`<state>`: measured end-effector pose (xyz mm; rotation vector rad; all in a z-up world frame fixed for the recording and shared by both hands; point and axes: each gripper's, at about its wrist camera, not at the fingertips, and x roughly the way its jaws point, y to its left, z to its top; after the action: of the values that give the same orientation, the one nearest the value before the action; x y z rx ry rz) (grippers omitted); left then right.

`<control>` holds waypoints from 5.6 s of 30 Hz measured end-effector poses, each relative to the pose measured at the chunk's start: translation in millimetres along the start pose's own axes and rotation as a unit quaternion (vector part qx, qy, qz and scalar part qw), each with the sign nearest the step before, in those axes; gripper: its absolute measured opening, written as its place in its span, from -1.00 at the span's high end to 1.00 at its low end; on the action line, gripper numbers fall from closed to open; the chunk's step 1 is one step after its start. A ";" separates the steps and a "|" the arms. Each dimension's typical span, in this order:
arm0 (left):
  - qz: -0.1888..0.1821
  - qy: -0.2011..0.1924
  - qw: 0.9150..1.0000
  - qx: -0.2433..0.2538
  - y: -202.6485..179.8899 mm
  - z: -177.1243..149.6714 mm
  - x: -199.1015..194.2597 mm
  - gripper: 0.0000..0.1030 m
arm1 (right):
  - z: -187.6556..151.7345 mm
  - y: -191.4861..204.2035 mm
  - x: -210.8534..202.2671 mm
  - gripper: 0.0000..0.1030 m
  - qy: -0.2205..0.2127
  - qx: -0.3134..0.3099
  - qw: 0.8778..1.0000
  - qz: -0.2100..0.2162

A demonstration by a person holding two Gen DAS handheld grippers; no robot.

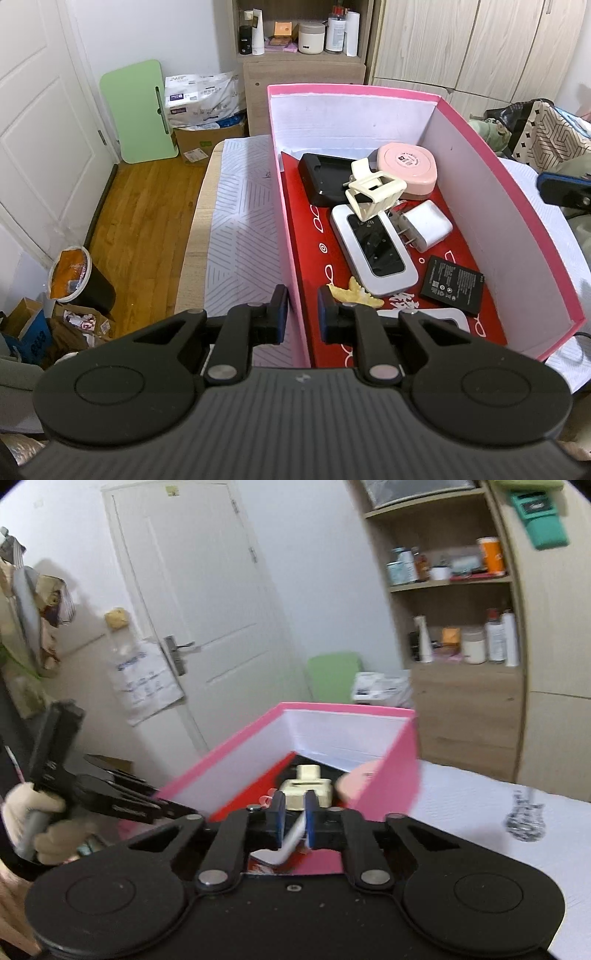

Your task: Organize rigid objects

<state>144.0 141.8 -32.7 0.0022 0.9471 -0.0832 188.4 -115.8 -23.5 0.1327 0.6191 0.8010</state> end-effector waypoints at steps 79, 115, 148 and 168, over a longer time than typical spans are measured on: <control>-0.031 -0.013 0.999 -0.017 11.5 -7.1 -0.1 0.63 | 42.9 40.6 120.8 -0.06 0.229 -0.003 0.972 -0.043; -0.036 -0.019 0.999 -0.030 14.0 -9.1 1.1 0.63 | 45.1 37.6 20.1 -0.13 0.153 0.039 0.987 0.008; -0.019 -0.008 1.000 -0.017 5.7 -5.6 0.4 0.59 | -74.5 -49.5 30.2 0.14 0.138 -0.221 0.965 0.013; -0.023 -0.009 1.000 -0.018 6.5 -6.0 -0.1 0.59 | -71.8 -59.3 45.2 0.05 0.127 -0.204 0.969 0.058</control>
<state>139.5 148.6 -36.3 -0.0526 0.9308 -0.1087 209.2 -133.5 -123.4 -0.3167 0.6777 1.0530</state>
